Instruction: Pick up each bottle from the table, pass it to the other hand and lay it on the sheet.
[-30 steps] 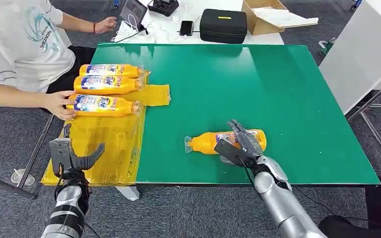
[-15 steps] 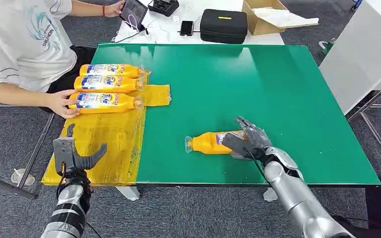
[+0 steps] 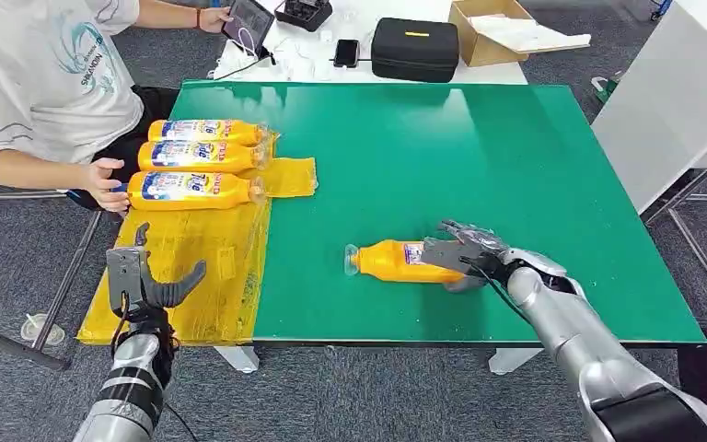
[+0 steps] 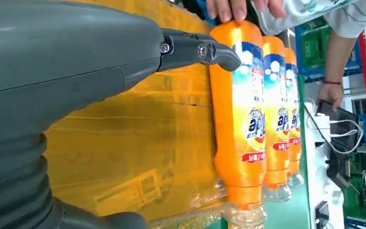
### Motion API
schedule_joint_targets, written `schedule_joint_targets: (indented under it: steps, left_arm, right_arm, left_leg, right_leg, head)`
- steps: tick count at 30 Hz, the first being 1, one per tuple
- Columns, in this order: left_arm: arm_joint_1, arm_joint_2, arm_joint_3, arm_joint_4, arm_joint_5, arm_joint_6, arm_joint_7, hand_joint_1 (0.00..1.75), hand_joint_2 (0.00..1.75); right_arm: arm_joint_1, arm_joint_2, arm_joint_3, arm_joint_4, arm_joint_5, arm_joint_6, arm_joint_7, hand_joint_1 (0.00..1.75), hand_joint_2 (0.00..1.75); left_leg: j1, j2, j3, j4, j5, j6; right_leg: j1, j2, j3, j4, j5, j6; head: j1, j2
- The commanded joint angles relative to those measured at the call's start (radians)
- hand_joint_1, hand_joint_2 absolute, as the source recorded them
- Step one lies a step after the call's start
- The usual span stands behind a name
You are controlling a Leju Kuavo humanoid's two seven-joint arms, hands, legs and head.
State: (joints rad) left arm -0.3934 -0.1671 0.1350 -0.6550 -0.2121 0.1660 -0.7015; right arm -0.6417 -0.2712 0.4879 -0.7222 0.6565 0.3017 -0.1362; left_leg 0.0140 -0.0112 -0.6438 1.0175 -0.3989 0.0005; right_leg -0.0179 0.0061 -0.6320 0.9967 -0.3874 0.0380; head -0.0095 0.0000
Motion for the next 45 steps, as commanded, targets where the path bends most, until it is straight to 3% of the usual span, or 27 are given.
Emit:
schedule_joint_targets:
  steps: [1,9,20,24,26,30,32,34,35,38,45]
  left_arm:
    - [-0.059,-0.012,-0.004,0.106,0.025,-0.028,0.003,0.0,1.75]
    - [-0.065,-0.019,-0.01,0.117,0.046,-0.033,0.003,0.0,1.75]
    - [-0.061,-0.021,-0.013,0.105,0.052,-0.038,0.003,0.0,1.75]
    - [-0.038,-0.025,-0.014,0.06,0.066,-0.06,0.003,0.0,1.75]
    - [-0.001,-0.037,-0.01,-0.017,0.097,-0.114,0.024,0.0,1.75]
    - [0.082,-0.059,-0.046,-0.184,0.235,-0.302,0.131,0.0,1.75]
    - [0.11,-0.058,-0.092,-0.251,0.318,-0.384,0.176,0.0,1.75]
    - [0.121,-0.049,-0.144,-0.292,0.383,-0.442,0.211,0.0,1.75]
    - [0.123,-0.044,-0.169,-0.307,0.393,-0.448,0.209,0.0,1.75]
    - [0.134,-0.032,-0.234,-0.337,0.491,-0.524,0.248,0.0,1.75]
    - [0.138,-0.03,-0.237,-0.339,0.493,-0.523,0.247,0.0,1.75]
  right_arm:
    - [-0.052,-0.018,0.145,0.147,-0.019,0.047,0.011,1.71,1.75]
    - [-0.062,-0.077,0.228,0.101,-0.078,0.076,0.009,1.75,1.75]
    - [-0.035,-0.076,0.219,0.071,-0.12,0.035,0.005,1.75,1.75]
    - [0.091,0.001,0.082,-0.033,-0.204,-0.211,-0.057,1.75,1.75]
    - [0.221,0.111,-0.085,-0.197,-0.206,-0.459,-0.131,1.75,1.75]
    - [0.384,0.289,-0.275,-0.46,-0.146,-0.715,-0.243,1.75,1.75]
    - [0.445,0.338,-0.327,-0.548,-0.166,-0.772,-0.313,1.75,1.75]
    - [0.482,0.365,-0.363,-0.582,-0.19,-0.808,-0.376,1.75,1.75]
    - [0.492,0.372,-0.373,-0.586,-0.191,-0.824,-0.404,1.75,1.75]
    - [0.51,0.398,-0.413,-0.565,-0.218,-0.846,-0.468,1.75,1.75]
    - [0.505,0.399,-0.415,-0.553,-0.221,-0.846,-0.476,1.75,1.75]
  left_leg:
    - [0.001,-0.001,0.003,0.0,-0.001,0.001]
    - [0.0,0.0,0.002,0.0,0.0,0.0]
    - [0.001,-0.001,0.003,0.0,-0.001,0.001]
    - [0.002,0.0,0.004,-0.001,-0.001,0.0]
    - [0.002,0.001,0.004,-0.001,-0.001,0.0]
    - [0.002,0.007,0.002,-0.001,-0.003,-0.001]
    - [0.002,0.008,0.003,0.0,-0.005,-0.001]
    - [0.002,0.0,-0.002,0.0,-0.002,-0.001]
    - [0.003,-0.001,0.003,0.001,-0.006,-0.001]
    - [0.005,-0.004,-0.003,0.001,-0.004,0.0]
    - [0.003,-0.002,-0.004,0.0,-0.003,-0.001]
  right_leg:
    - [0.001,-0.002,0.004,-0.001,-0.001,-0.002]
    - [0.001,-0.003,0.002,-0.001,-0.001,-0.001]
    - [0.002,-0.003,0.005,-0.001,-0.001,-0.002]
    - [0.002,-0.002,0.005,-0.002,-0.001,-0.002]
    - [0.003,0.0,0.005,-0.003,0.0,-0.002]
    - [0.003,0.006,0.001,-0.001,-0.001,-0.003]
    - [0.003,0.006,0.001,0.001,-0.003,-0.004]
    - [0.003,-0.002,-0.003,0.001,-0.003,-0.002]
    - [0.004,-0.004,0.003,0.002,-0.007,-0.004]
    - [0.005,-0.004,-0.001,0.001,-0.005,-0.004]
    - [0.003,-0.002,-0.003,0.0,-0.003,-0.004]
  head:
    - [0.0,0.0]
    - [0.0,0.0]
    - [0.0,0.0]
    - [-0.001,0.0]
    - [0.0,0.0]
    - [0.0,0.0]
    - [-0.001,0.0]
    - [-0.001,0.0]
    - [-0.001,0.0]
    - [-0.001,0.0]
    - [0.0,0.0]
